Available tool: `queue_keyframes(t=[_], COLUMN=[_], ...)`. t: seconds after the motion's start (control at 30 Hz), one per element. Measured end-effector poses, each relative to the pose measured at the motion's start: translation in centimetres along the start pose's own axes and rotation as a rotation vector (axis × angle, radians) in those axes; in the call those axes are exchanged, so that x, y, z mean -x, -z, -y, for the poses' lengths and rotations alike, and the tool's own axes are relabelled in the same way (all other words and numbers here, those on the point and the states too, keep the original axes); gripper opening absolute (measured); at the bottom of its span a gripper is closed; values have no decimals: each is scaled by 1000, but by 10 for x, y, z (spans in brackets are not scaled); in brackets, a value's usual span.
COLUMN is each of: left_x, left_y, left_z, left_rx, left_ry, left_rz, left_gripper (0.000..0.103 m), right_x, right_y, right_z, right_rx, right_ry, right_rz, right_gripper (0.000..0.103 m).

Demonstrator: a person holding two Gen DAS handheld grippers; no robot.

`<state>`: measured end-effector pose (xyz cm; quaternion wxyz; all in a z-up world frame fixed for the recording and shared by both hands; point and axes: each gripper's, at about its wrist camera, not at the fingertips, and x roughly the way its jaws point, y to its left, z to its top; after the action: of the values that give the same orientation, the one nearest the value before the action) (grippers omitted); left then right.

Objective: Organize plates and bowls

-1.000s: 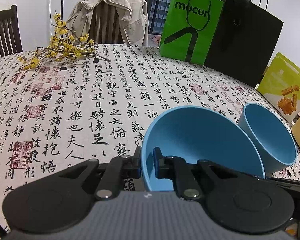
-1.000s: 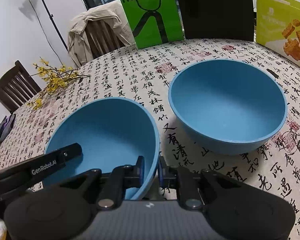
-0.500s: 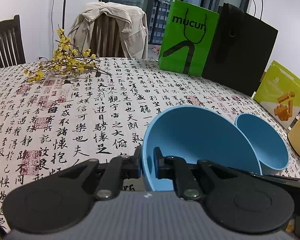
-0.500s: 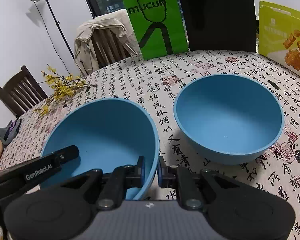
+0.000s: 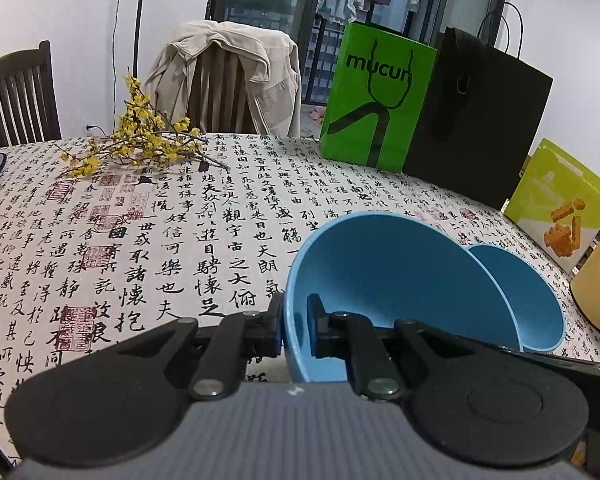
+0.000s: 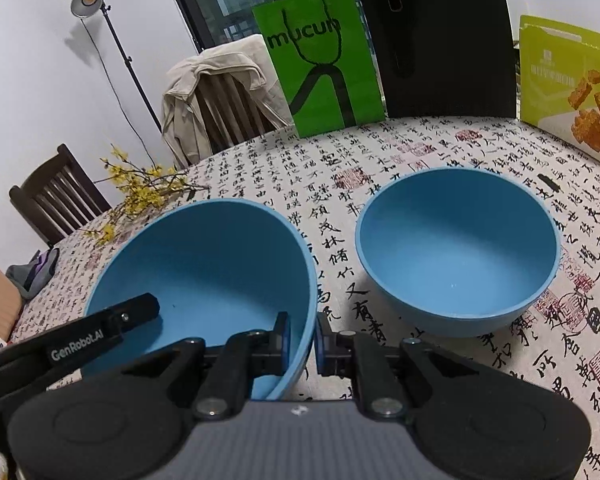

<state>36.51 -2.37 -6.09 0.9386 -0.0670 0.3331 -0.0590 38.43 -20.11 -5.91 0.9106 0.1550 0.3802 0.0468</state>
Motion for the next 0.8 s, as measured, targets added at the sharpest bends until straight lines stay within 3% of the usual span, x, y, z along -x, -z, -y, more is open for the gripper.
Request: queue_keyframes(t=[0.8], left_x=[45], left_y=[5], left_z=[-10], left_rx=[7], left_ry=[-25], left_rz=[79], left_gripper=[12], right_x=[25], right_y=[4], right_z=[-13], right_rx=[30], right_ry=[-80], right_rz=[48], right_gripper=[12])
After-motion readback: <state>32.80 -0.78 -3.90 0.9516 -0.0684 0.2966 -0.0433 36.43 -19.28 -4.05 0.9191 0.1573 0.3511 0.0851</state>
